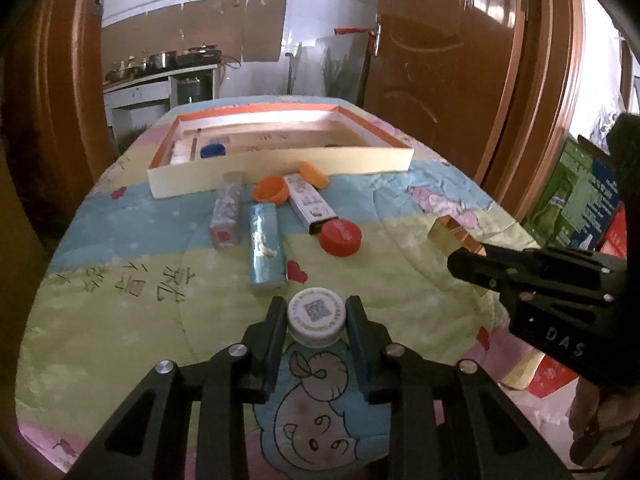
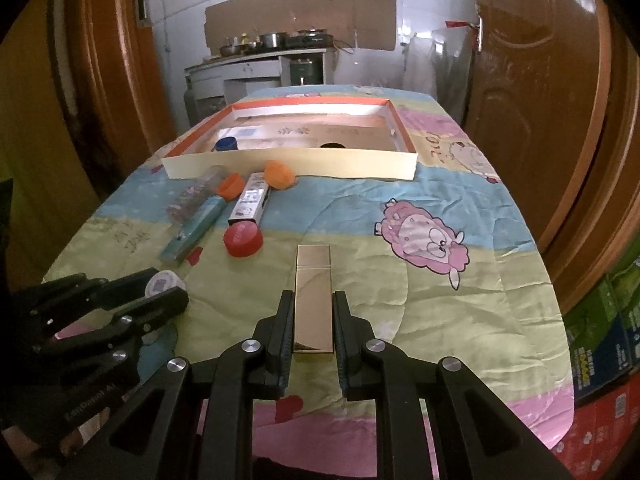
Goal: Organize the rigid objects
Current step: 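Carry the gold block in the right tool while the left tool carries the white cap over the tray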
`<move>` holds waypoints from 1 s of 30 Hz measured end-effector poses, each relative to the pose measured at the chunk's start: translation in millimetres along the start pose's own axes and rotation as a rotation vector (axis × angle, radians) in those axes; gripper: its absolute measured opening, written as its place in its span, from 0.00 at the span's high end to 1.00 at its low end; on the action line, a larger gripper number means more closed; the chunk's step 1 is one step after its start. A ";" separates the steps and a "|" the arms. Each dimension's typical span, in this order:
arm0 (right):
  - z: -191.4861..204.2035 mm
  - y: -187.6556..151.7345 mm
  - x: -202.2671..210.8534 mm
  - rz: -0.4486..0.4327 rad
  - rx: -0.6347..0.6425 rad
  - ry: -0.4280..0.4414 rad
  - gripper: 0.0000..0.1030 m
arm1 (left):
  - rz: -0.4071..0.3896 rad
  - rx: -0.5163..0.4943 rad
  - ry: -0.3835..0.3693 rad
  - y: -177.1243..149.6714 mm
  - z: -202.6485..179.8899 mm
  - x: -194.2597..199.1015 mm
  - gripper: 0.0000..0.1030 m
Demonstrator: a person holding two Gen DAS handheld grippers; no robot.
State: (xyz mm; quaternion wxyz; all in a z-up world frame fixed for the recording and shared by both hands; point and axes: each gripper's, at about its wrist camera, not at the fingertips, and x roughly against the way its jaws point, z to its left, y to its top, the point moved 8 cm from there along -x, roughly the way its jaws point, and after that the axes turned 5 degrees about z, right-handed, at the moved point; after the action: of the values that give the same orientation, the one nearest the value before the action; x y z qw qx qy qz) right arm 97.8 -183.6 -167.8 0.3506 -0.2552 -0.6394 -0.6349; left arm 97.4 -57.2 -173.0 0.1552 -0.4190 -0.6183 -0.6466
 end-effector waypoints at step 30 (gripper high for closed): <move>7.2 78.3 10.7 -0.096 0.051 0.011 0.82 | -0.133 -0.014 0.073 112.3 12.5 29.3 0.70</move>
State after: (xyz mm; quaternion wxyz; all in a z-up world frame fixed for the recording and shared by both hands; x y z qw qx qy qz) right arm 150.7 -172.8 -109.6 0.3299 -0.2116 -0.6649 -0.6359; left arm 164.9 -57.3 -77.8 0.1313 -0.3545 -0.6340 -0.6746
